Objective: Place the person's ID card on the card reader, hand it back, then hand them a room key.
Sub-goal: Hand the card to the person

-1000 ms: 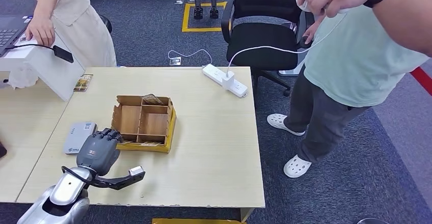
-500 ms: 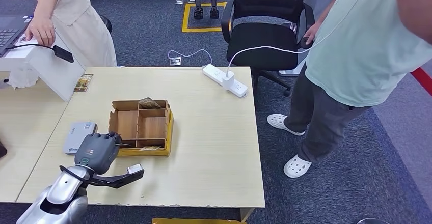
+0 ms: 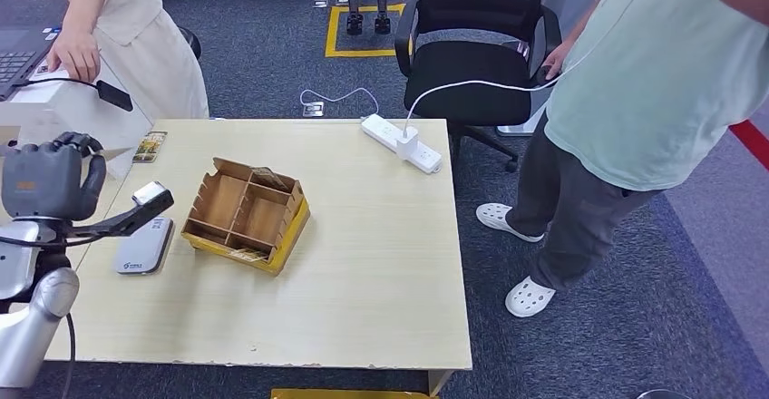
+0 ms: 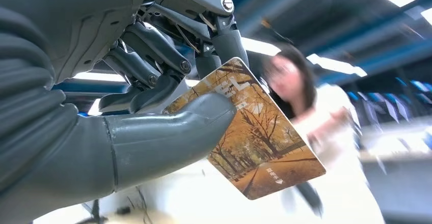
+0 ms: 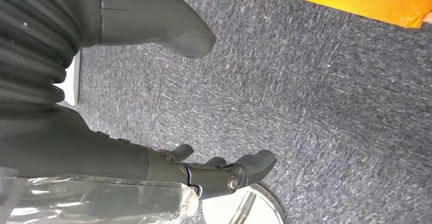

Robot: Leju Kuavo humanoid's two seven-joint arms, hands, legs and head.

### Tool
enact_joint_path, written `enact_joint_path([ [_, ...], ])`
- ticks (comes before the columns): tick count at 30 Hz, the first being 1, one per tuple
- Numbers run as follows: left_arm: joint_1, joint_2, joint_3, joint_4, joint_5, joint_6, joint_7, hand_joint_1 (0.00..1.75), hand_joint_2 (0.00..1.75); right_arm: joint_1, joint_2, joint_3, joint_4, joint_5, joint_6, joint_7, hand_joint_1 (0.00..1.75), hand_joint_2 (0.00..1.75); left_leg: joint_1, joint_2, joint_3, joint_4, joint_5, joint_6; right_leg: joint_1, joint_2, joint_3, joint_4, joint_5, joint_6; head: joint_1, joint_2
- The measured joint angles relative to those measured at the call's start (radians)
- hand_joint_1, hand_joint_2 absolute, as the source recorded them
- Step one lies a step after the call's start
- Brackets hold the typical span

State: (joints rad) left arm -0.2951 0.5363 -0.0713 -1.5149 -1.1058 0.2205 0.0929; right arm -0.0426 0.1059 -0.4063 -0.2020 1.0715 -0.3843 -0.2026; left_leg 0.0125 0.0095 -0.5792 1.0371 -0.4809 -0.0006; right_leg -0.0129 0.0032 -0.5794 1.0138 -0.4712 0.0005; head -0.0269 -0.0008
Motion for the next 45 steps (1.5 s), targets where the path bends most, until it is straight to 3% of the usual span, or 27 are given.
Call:
enact_joint_path([
  [6, -0.140, -0.003, 0.009, 0.105, -0.052, 0.114, 0.028, 1.75, 1.75, -0.010, 0.005, 0.000, 0.000, 0.015, 0.002, 0.003, 0.00, 1.75, -0.001, -0.001, 0.000, 0.000, 0.001, 0.000, 0.000, 0.000, 0.000, 0.000, 0.001, 0.000, 0.000, 0.000],
  [15, -0.277, -0.050, 0.011, 0.311, -0.123, 0.257, 0.069, 1.75, 1.75, -0.024, 0.011, 0.002, -0.001, 0.032, 0.011, 0.016, 0.00, 1.75, -0.001, 0.000, 0.000, 0.000, 0.001, 0.000, 0.000, 0.000, 0.000, 0.000, 0.002, 0.000, 0.000, 0.000],
  [27, -0.316, -0.109, 0.012, 0.444, -0.183, 0.323, 0.087, 1.75, 1.75, -0.026, 0.014, 0.005, -0.001, 0.038, 0.010, 0.021, 0.00, 1.75, -0.001, 0.000, 0.000, 0.000, 0.001, 0.000, 0.000, 0.000, -0.001, 0.000, 0.002, 0.000, 0.000, 0.000],
  [45, -0.356, -0.149, 0.020, 0.549, -0.172, 0.371, 0.075, 1.75, 1.75, -0.027, 0.014, 0.009, -0.003, 0.042, 0.010, 0.023, 0.00, 1.75, -0.001, 0.000, 0.000, 0.000, 0.001, 0.000, 0.000, 0.000, -0.001, 0.000, 0.002, 0.000, 0.000, 0.000],
])
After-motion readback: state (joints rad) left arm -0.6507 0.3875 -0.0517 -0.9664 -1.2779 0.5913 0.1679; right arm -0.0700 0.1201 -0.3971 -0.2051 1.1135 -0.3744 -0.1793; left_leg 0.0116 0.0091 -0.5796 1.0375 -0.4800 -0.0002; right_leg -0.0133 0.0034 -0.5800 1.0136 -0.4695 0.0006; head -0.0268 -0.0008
